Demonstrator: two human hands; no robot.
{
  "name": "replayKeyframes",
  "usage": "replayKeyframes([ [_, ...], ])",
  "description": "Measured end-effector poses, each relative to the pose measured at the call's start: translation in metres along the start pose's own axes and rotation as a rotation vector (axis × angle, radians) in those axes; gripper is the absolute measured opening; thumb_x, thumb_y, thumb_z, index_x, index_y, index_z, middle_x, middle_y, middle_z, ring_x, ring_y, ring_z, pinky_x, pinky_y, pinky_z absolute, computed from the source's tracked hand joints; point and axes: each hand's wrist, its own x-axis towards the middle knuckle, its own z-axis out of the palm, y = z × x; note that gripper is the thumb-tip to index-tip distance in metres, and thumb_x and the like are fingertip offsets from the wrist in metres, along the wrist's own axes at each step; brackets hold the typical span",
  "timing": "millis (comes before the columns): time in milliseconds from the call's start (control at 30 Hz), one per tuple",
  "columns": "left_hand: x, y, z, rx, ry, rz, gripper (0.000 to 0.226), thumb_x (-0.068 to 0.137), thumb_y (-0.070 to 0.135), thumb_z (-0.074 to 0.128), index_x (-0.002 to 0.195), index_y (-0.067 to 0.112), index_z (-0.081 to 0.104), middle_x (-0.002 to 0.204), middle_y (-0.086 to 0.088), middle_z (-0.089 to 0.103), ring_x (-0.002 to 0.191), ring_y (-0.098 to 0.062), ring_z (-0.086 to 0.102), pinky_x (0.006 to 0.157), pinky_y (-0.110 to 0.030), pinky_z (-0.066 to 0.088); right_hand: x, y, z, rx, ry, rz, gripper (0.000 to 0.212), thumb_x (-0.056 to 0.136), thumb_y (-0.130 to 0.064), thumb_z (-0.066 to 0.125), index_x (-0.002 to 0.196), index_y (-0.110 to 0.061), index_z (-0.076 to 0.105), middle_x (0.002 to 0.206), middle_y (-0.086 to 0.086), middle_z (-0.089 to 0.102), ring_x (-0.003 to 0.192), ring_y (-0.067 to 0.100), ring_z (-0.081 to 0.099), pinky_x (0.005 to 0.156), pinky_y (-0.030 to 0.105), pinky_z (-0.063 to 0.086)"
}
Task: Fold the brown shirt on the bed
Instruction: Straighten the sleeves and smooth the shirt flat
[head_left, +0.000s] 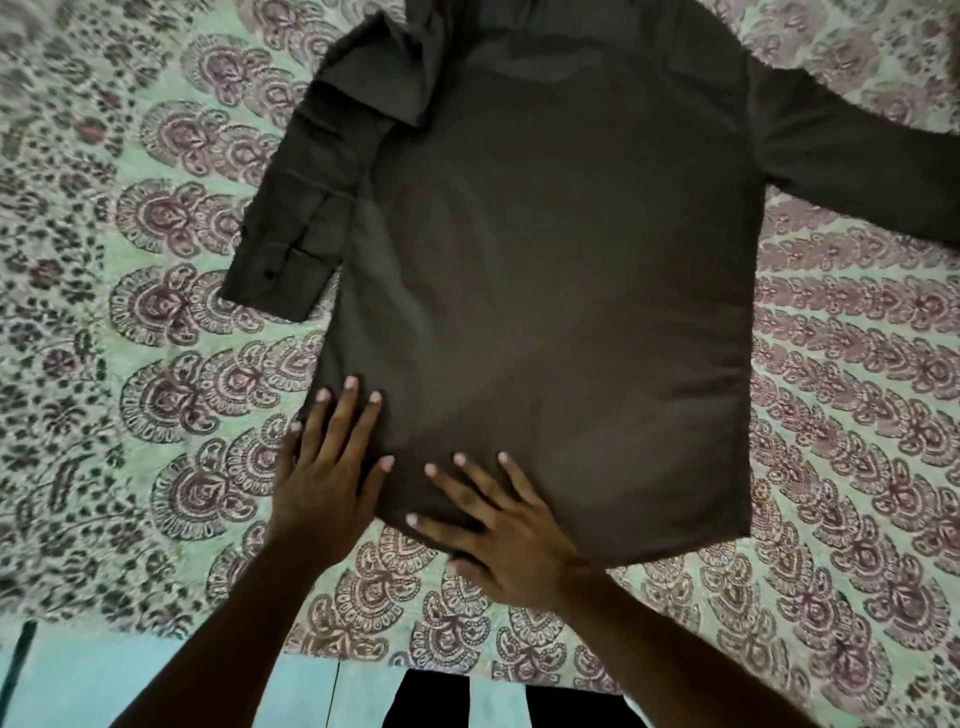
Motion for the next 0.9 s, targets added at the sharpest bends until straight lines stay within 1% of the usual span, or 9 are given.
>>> replayKeyframes([
  [100, -0.015, -0.016, -0.002, 0.065, -0.035, 0.032, 0.069, 0.1, 0.061, 0.029, 0.163, 0.038, 0.014, 0.173, 0.009, 0.004, 0.16, -0.021, 0.011, 0.121, -0.057, 0.023, 0.0, 0.017, -0.012, 0.005, 0.025, 0.055, 0.061, 0.105, -0.061, 0.04, 0.162, -0.048, 0.021, 0.175, 0.006, 0.006, 0.162, 0.031, 0.007, 0.124, 0.062, 0.019],
  [200, -0.019, -0.008, -0.006, 0.063, -0.046, -0.034, 0.071, 0.098, 0.057, 0.036, 0.163, 0.038, 0.016, 0.173, 0.011, 0.002, 0.16, -0.021, 0.009, 0.121, -0.064, 0.014, -0.002, 0.052, -0.019, 0.016, 0.096, 0.493, 0.065, 0.102, -0.066, 0.039, 0.162, -0.049, 0.021, 0.176, 0.005, 0.002, 0.161, 0.036, 0.003, 0.124, 0.064, 0.016],
  [333, -0.011, 0.012, -0.007, 0.03, -0.012, -0.029, 0.076, 0.094, 0.053, 0.044, 0.159, 0.013, 0.033, 0.172, -0.007, 0.015, 0.159, -0.03, 0.015, 0.124, -0.058, 0.016, -0.05, 0.067, -0.008, 0.101, 0.117, 0.976, 0.067, 0.1, -0.067, 0.034, 0.163, -0.047, 0.017, 0.176, 0.0, -0.002, 0.161, 0.037, 0.004, 0.124, 0.062, 0.016],
  [433, -0.007, 0.031, 0.001, -0.036, -0.026, -0.026, 0.098, 0.092, 0.067, 0.043, 0.16, 0.001, 0.022, 0.173, -0.013, 0.005, 0.16, -0.034, 0.008, 0.126, -0.056, 0.018, -0.106, 0.045, 0.007, 0.205, 0.192, 1.216, 0.072, 0.1, -0.066, 0.034, 0.164, -0.044, 0.012, 0.176, 0.001, -0.001, 0.16, 0.036, 0.006, 0.124, 0.064, 0.019],
  [533, -0.004, 0.05, 0.009, -0.145, -0.063, -0.122, 0.117, 0.082, 0.084, 0.045, 0.164, 0.009, 0.008, 0.173, -0.011, -0.01, 0.159, -0.036, -0.007, 0.126, -0.058, 0.008, -0.137, 0.027, 0.011, 0.309, 0.193, 1.442, 0.077, 0.098, -0.07, 0.03, 0.165, -0.043, 0.002, 0.175, 0.005, -0.001, 0.159, 0.041, 0.005, 0.121, 0.07, 0.018],
  [633, -0.002, 0.059, 0.012, -0.142, -0.085, -0.156, 0.13, 0.071, 0.093, 0.047, 0.164, 0.014, 0.003, 0.172, -0.012, -0.013, 0.158, -0.042, -0.009, 0.123, -0.064, 0.006, -0.126, 0.03, 0.0, 0.327, 0.216, 1.464, 0.082, 0.098, -0.073, 0.029, 0.166, -0.037, 0.001, 0.175, 0.009, -0.005, 0.159, 0.044, -0.003, 0.124, 0.071, 0.008],
  [733, -0.001, 0.057, 0.015, -0.124, -0.102, -0.17, 0.136, 0.064, 0.097, 0.045, 0.164, 0.016, 0.001, 0.172, -0.013, -0.013, 0.157, -0.044, -0.008, 0.123, -0.067, 0.008, -0.101, 0.04, -0.006, 0.235, 0.246, 1.137, 0.079, 0.101, -0.064, 0.039, 0.167, -0.027, 0.013, 0.175, 0.007, -0.001, 0.161, 0.037, -0.001, 0.125, 0.058, 0.007],
  [800, -0.001, 0.054, 0.016, -0.124, -0.119, -0.165, 0.138, 0.06, 0.099, 0.042, 0.164, 0.019, -0.003, 0.172, -0.011, -0.016, 0.157, -0.043, -0.009, 0.123, -0.067, 0.007, -0.097, 0.043, 0.001, 0.223, 0.195, 1.044, 0.076, 0.102, -0.063, 0.037, 0.167, -0.03, 0.014, 0.176, 0.006, 0.002, 0.162, 0.032, 0.002, 0.126, 0.055, 0.012],
  [900, 0.0, 0.051, 0.015, -0.127, -0.127, -0.157, 0.14, 0.058, 0.101, 0.039, 0.164, 0.022, -0.006, 0.171, -0.01, -0.018, 0.157, -0.043, -0.01, 0.123, -0.067, 0.008, -0.112, 0.035, 0.012, 0.3, 0.223, 1.344, 0.079, 0.102, -0.068, 0.032, 0.167, -0.032, 0.005, 0.176, 0.004, -0.002, 0.162, 0.029, 0.002, 0.126, 0.058, 0.015],
])
